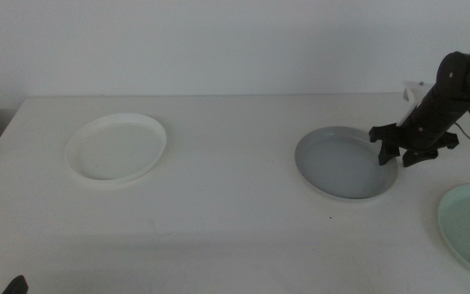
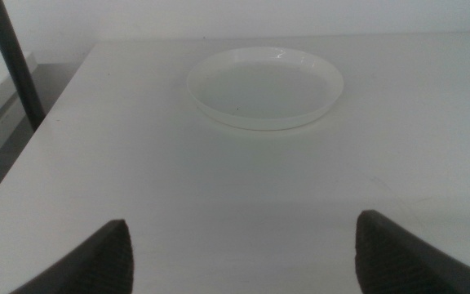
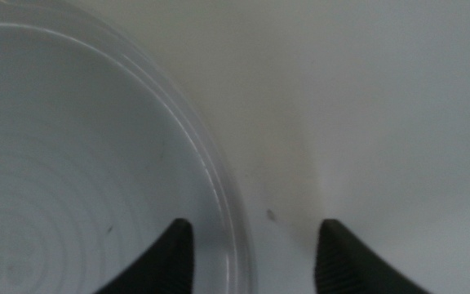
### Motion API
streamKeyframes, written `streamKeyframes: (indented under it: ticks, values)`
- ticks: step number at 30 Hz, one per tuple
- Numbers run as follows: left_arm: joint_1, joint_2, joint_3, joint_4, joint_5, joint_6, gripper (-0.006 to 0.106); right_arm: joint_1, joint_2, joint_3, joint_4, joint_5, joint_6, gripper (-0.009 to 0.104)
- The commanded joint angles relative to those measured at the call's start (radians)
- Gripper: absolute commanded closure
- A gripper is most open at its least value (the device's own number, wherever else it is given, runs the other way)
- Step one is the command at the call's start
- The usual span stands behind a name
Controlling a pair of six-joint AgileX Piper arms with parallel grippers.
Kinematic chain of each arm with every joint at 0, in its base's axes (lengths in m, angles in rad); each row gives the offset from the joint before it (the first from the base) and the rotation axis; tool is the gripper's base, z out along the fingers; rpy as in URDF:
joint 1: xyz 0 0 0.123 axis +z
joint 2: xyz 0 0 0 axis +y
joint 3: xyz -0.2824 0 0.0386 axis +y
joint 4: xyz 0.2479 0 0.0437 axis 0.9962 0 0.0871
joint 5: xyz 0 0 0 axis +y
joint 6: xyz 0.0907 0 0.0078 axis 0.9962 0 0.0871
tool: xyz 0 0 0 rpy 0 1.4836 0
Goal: Stack the three bowls on top of each other.
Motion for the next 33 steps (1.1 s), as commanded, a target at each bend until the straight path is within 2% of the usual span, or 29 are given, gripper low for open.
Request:
streamKeyframes:
  ticks: [1, 2, 5, 11, 16, 25, 30, 33]
  values:
    - [-0.001, -0.014, -0.005, -0.007, -0.081, -0.013, -0.004, -0.006, -0.05, -0.033, 0.024, -0.033, -0.002, 0.065]
    - [-0.001, -0.014, -0.005, -0.007, -0.081, -0.013, -0.004, -0.006, -0.046, -0.033, 0.032, -0.03, -0.002, 0.07]
    - [-0.001, -0.014, -0.005, -0.007, -0.081, -0.013, -0.004, 0.0, -0.053, -0.033, 0.033, -0.012, -0.017, 0.097]
    - [-0.001, -0.014, -0.005, -0.007, -0.081, -0.013, -0.004, 0.067, -0.17, 0.02, 0.047, 0.0, -0.017, 0.096]
    - [-0.001, -0.014, -0.005, -0.007, -0.081, -0.013, -0.004, 0.184, -0.304, 0.147, 0.124, -0.037, -0.017, 0.096]
    - [-0.001, -0.014, -0.005, -0.007, -0.081, -0.013, -0.004, 0.418, -0.311, 0.26, 0.13, -0.165, 0.048, 0.096]
    - [-0.001, -0.014, -0.005, -0.007, -0.081, -0.013, -0.004, 0.446, -0.273, 0.259, 0.131, -0.208, 0.085, 0.096]
    - [-0.001, -0.014, -0.005, -0.006, -0.081, -0.013, -0.004, 0.434, -0.252, 0.258, 0.123, -0.285, 0.09, 0.096]
